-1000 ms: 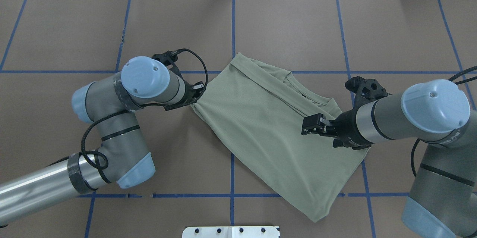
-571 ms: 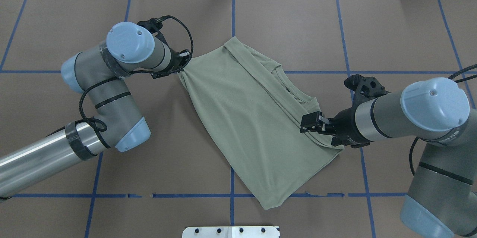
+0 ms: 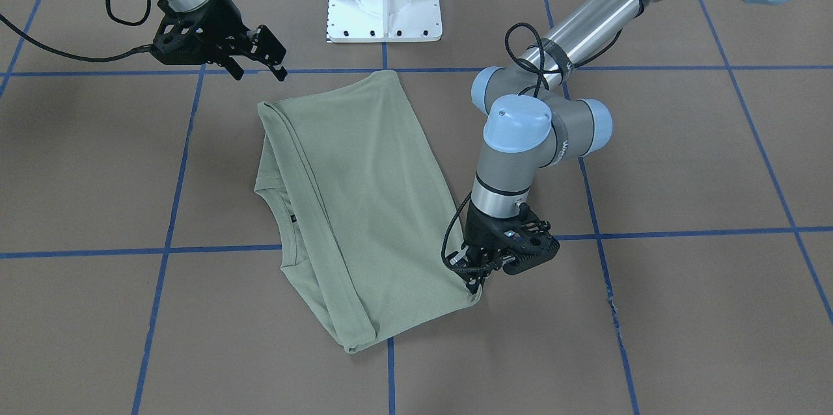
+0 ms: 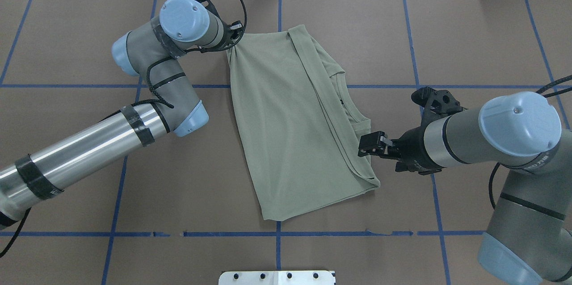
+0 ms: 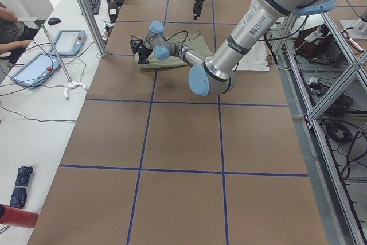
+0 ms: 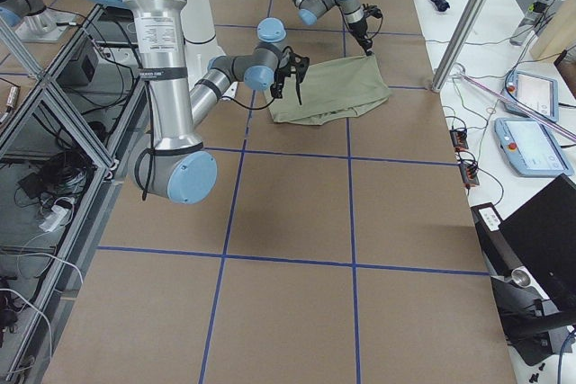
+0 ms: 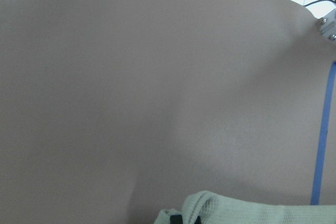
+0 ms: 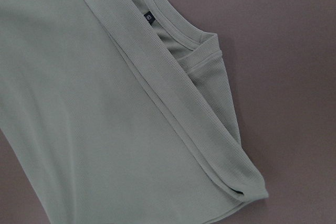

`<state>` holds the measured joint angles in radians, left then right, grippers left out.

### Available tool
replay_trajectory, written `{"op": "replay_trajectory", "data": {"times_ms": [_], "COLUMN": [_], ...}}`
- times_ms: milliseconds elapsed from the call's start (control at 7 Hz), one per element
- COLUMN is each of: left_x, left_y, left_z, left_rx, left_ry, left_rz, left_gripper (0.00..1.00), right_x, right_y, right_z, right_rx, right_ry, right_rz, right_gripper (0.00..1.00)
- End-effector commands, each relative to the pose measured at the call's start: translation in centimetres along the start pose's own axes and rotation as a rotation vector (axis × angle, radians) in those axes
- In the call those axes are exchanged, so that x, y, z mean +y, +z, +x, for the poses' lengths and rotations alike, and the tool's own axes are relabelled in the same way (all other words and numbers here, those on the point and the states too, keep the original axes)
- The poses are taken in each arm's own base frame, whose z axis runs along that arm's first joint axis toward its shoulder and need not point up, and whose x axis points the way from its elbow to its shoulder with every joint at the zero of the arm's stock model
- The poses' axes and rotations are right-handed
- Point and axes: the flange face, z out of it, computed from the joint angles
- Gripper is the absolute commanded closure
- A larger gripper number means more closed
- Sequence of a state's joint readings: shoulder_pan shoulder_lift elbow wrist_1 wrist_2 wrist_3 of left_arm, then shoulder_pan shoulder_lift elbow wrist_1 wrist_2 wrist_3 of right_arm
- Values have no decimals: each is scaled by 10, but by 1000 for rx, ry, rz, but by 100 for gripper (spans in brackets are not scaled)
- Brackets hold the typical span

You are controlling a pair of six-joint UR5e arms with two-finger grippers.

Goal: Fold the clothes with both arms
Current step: 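Push the shirt corner away from the robot with the left gripper, rotating it upright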

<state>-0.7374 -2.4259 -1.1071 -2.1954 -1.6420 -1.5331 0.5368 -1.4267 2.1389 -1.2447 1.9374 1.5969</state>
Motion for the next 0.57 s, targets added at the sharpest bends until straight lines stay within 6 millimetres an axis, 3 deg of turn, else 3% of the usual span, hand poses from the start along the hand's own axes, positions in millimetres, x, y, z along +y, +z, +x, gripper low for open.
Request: {"op": "replay_trajectory", "data": {"times_ms": [0, 143, 286, 429], "left_x": [-20, -17, -16, -19], "left_y": [7, 18, 20, 21], "left_z": [46, 58, 58, 56], "left_rx": [85, 117, 131, 124], "left_ry": [30, 34, 36, 66], "left_rz": [93, 91, 94, 126], "left_gripper": [100, 100, 100, 57], "right_x": [-1, -1, -2, -2], "right_y": [1, 1, 2, 4], "right_z": [0, 0, 1, 1], "right_rx": [1, 1, 4, 5], "right_ry": [0, 0, 2, 1], "right_rz": [6, 11, 11, 11], "right_gripper": [0, 0, 0, 0]}}
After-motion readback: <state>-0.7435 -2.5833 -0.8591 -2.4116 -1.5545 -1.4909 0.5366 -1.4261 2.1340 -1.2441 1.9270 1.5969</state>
